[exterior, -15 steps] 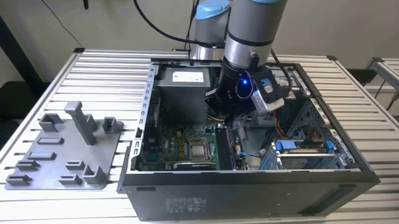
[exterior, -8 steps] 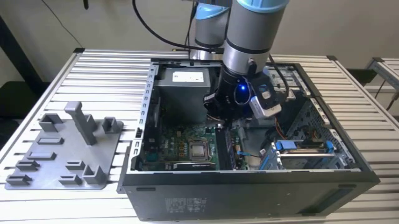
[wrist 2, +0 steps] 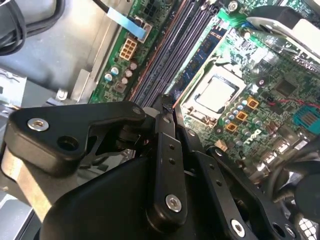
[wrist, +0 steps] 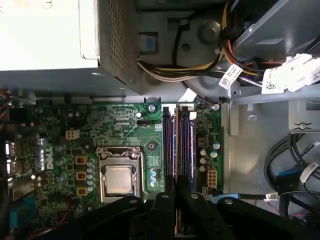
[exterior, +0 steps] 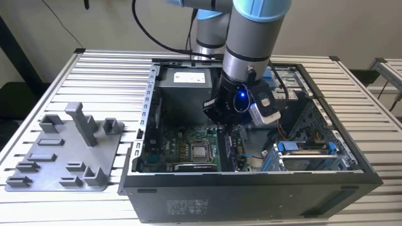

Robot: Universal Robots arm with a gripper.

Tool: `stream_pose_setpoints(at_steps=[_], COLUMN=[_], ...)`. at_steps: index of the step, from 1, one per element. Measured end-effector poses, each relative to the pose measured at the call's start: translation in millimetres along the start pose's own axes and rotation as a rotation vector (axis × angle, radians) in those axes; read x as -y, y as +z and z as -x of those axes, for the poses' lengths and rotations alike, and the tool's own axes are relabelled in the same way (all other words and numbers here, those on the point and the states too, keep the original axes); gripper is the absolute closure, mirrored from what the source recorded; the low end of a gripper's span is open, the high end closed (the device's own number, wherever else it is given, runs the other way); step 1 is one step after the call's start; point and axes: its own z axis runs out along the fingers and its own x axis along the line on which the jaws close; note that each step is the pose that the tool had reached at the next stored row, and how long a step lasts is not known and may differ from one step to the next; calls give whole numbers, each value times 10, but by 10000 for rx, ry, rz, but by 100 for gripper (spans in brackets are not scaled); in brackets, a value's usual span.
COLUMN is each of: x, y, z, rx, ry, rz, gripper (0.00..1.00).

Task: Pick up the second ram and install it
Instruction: 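Insert the second ram into the second slot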

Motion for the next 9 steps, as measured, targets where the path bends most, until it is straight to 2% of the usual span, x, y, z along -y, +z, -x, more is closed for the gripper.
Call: stream_pose_setpoints(at_steps=[6, 9], x=[22, 61], y=[91, 146], z=[-4, -7], rx=[0, 2], ry=[-1, -2], rz=[2, 1], gripper=[86, 86])
